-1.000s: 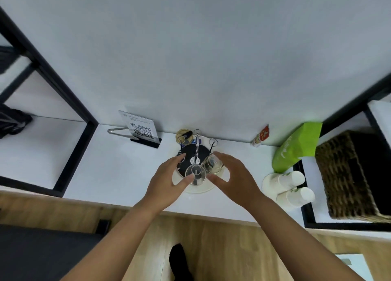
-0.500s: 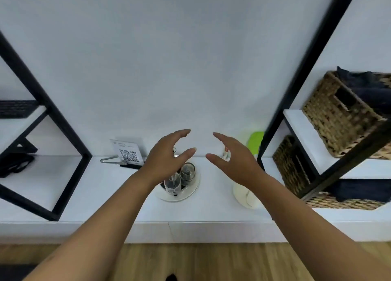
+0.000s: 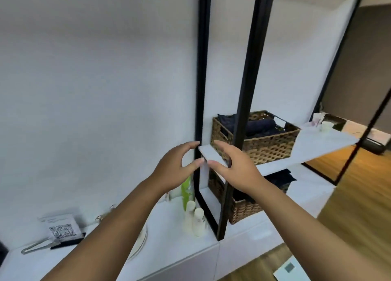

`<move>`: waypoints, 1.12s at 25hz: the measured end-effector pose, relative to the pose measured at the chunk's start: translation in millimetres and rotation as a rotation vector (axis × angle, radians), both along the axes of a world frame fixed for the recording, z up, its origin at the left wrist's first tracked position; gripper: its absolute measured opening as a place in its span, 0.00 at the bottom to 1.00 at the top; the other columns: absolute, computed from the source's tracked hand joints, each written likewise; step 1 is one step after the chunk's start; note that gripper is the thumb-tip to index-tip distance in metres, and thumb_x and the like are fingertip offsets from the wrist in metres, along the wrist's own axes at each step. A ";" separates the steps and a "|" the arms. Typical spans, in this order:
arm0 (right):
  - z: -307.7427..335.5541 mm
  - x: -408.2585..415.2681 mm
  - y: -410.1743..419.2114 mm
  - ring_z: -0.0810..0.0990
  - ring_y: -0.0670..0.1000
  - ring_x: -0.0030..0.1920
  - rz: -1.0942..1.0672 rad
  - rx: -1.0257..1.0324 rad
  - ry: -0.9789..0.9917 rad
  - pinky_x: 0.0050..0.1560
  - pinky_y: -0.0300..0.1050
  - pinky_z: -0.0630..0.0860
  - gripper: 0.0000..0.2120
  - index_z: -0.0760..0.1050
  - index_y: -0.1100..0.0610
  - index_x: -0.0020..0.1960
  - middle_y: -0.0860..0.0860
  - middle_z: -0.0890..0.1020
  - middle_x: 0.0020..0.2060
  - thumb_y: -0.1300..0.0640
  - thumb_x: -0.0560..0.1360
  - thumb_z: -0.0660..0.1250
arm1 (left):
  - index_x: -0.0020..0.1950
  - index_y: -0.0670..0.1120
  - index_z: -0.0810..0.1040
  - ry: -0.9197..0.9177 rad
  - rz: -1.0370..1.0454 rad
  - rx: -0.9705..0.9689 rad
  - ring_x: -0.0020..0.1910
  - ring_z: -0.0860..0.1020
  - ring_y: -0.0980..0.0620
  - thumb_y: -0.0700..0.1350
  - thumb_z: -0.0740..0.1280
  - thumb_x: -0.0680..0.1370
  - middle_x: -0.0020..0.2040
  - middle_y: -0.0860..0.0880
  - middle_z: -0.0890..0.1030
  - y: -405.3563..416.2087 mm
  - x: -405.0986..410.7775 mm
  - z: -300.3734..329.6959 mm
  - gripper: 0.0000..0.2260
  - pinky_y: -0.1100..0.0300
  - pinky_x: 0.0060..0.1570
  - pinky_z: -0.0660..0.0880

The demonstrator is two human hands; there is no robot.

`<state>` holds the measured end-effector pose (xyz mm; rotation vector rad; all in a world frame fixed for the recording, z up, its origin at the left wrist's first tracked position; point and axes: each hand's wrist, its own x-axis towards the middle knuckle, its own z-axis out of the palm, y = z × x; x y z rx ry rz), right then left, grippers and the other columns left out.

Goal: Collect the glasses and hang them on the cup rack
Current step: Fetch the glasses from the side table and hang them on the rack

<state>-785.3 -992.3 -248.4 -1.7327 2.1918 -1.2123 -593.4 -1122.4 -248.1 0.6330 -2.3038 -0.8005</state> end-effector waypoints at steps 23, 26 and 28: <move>52.5 -113.7 320.9 0.73 0.42 0.70 -0.944 -0.186 -0.019 0.62 0.40 0.71 0.32 0.68 0.39 0.79 0.41 0.76 0.72 0.37 0.77 0.72 | 0.77 0.64 0.68 0.002 -0.941 -0.074 0.72 0.71 0.62 0.65 0.66 0.80 0.74 0.62 0.73 226.1 -311.0 61.7 0.26 0.65 0.62 0.68; 56.7 -142.5 373.4 0.74 0.44 0.70 -1.022 -0.181 -0.006 0.64 0.41 0.71 0.33 0.68 0.41 0.79 0.43 0.77 0.72 0.37 0.77 0.72 | 0.78 0.63 0.68 0.015 -0.988 -0.071 0.71 0.72 0.59 0.63 0.67 0.80 0.74 0.60 0.74 275.2 -350.6 66.1 0.26 0.61 0.61 0.71; 61.1 -162.1 408.6 0.75 0.46 0.70 -1.065 -0.187 0.001 0.65 0.44 0.72 0.32 0.69 0.42 0.79 0.45 0.78 0.72 0.37 0.77 0.71 | 0.77 0.63 0.69 0.013 -1.013 -0.069 0.71 0.72 0.59 0.63 0.67 0.80 0.74 0.60 0.74 306.4 -376.4 66.7 0.25 0.59 0.62 0.72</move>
